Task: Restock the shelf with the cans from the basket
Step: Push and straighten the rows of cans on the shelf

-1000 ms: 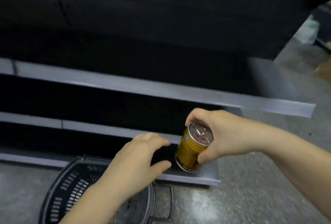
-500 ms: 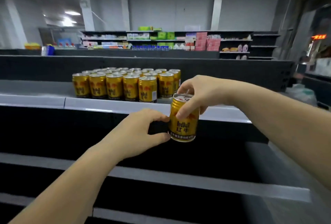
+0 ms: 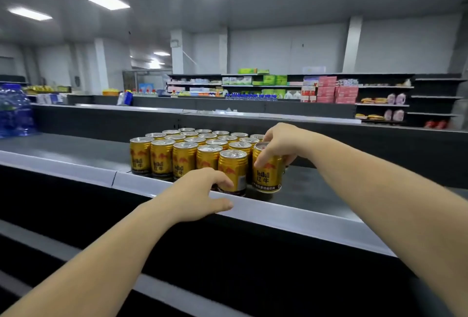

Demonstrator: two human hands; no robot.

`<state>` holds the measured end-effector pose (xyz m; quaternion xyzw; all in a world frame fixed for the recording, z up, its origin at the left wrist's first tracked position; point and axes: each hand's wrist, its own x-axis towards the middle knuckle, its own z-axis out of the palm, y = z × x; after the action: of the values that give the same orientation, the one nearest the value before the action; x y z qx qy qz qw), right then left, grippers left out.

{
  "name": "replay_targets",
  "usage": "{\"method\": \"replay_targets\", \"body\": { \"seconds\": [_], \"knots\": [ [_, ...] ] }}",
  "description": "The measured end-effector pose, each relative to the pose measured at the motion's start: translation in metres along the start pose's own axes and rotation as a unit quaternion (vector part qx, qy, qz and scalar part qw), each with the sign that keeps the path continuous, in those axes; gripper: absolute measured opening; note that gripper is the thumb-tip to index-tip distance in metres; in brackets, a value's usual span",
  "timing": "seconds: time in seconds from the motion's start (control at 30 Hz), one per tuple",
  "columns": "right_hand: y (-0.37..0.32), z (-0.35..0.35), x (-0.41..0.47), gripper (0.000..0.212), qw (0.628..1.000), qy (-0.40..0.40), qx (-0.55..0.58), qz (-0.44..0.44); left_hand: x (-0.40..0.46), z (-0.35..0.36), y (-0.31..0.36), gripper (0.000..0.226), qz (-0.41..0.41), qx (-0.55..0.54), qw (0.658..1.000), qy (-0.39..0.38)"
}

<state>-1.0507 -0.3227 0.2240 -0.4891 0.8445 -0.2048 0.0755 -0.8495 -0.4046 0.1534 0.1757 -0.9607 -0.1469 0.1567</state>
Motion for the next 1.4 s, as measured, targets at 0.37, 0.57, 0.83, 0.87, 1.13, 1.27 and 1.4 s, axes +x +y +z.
{"method": "replay_targets", "body": {
  "seconds": [0.37, 0.57, 0.83, 0.87, 1.13, 1.27, 1.4],
  "knots": [
    [-0.004, 0.026, 0.011, 0.069, 0.999, 0.012, -0.028, 0.042, 0.039, -0.014, -0.034, 0.041, 0.086, -0.01, 0.996, 0.012],
    [-0.009, 0.036, -0.005, 0.088, 0.992, 0.098, -0.018, 0.078, 0.051, -0.024, -0.058, 0.046, 0.177, 0.013, 0.984, 0.006],
    [-0.023, 0.06, -0.016, 0.053, 0.981, 0.149, -0.071, 0.105, 0.084, -0.015, -0.062, 0.047, 0.299, 0.127, 0.94, 0.102],
    [-0.023, 0.061, -0.017, 0.051, 0.98, 0.154, -0.075, 0.106, 0.089, -0.013, -0.061, 0.049, 0.292, 0.123, 0.945, 0.081],
    [-0.015, 0.062, -0.018, 0.046, 0.977, 0.172, -0.074, 0.101, 0.108, 0.004, -0.05, 0.043, 0.262, 0.15, 0.943, 0.143],
    [-0.013, 0.062, -0.017, 0.045, 0.978, 0.177, -0.069, 0.087, 0.112, 0.004, -0.051, 0.049, 0.251, 0.143, 0.95, 0.117],
    [-0.013, 0.063, -0.014, 0.055, 0.981, 0.164, -0.079, 0.07, 0.105, -0.006, -0.058, 0.062, 0.25, 0.07, 0.959, 0.112]
  ]
}}
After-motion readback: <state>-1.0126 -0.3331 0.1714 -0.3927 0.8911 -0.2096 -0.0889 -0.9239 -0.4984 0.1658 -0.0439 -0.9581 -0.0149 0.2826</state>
